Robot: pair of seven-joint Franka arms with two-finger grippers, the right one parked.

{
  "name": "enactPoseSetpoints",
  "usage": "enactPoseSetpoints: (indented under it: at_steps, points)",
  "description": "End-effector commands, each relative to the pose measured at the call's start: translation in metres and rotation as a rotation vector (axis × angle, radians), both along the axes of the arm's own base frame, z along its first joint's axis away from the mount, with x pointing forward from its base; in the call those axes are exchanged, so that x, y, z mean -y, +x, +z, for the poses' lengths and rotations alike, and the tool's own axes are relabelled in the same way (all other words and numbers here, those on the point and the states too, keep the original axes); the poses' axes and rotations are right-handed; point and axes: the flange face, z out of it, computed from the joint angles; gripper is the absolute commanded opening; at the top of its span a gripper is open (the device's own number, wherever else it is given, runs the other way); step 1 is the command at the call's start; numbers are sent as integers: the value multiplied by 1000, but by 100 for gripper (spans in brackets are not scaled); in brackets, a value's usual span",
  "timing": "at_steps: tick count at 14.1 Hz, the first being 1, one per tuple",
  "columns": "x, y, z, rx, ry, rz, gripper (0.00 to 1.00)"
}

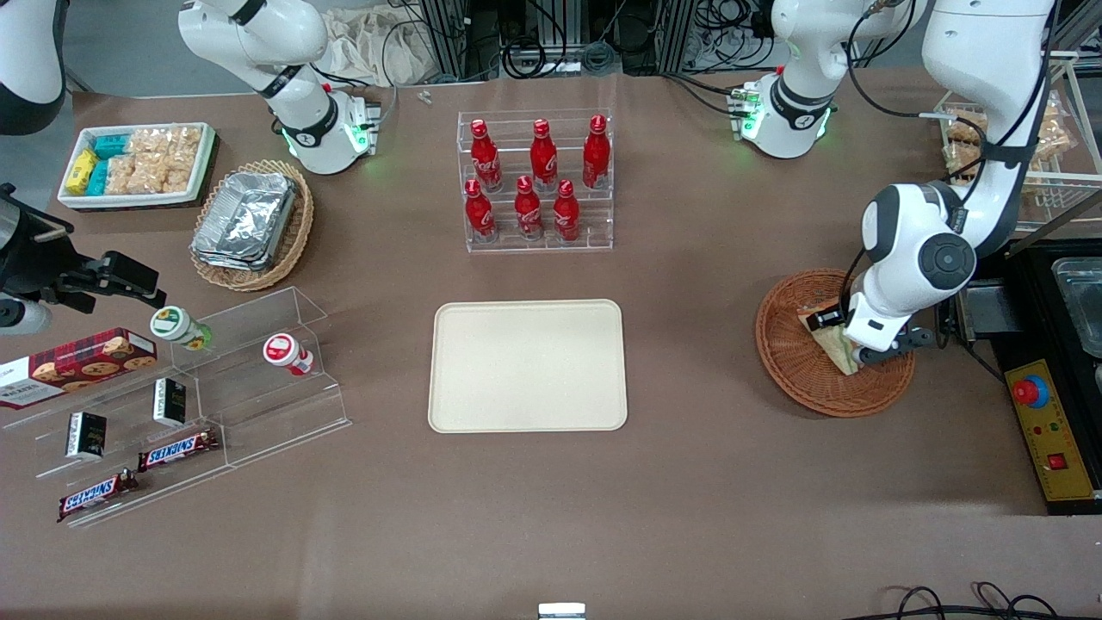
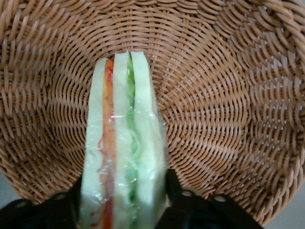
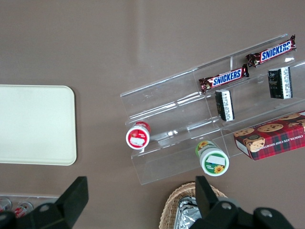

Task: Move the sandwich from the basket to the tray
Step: 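Close the left gripper on the wrapped sandwich, then lift the sandwich up out of the basket with the left gripper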

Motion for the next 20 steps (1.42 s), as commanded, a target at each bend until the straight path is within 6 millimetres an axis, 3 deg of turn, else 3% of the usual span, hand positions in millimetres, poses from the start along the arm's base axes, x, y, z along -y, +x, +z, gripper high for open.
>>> enactPoseSetpoints:
  at_steps: [1, 2, 3, 6, 8, 12, 15, 16, 18, 20]
  points:
    - [3, 10, 14, 25, 4, 30, 10]
    - [4, 15, 26, 12, 9, 39, 2]
    - [6, 26, 45, -13, 17, 44, 0]
    - [13, 62, 121, -74, 29, 41, 0]
    - [27, 75, 167, -78, 27, 8, 0]
    - [42, 90, 237, -43, 4, -124, 0]
    - [96, 85, 252, -34, -10, -220, 0]
    - [124, 82, 259, -19, -22, -264, 0]
    - [179, 75, 255, -14, -60, -365, 0]
    - [243, 68, 233, -17, -103, -428, 0]
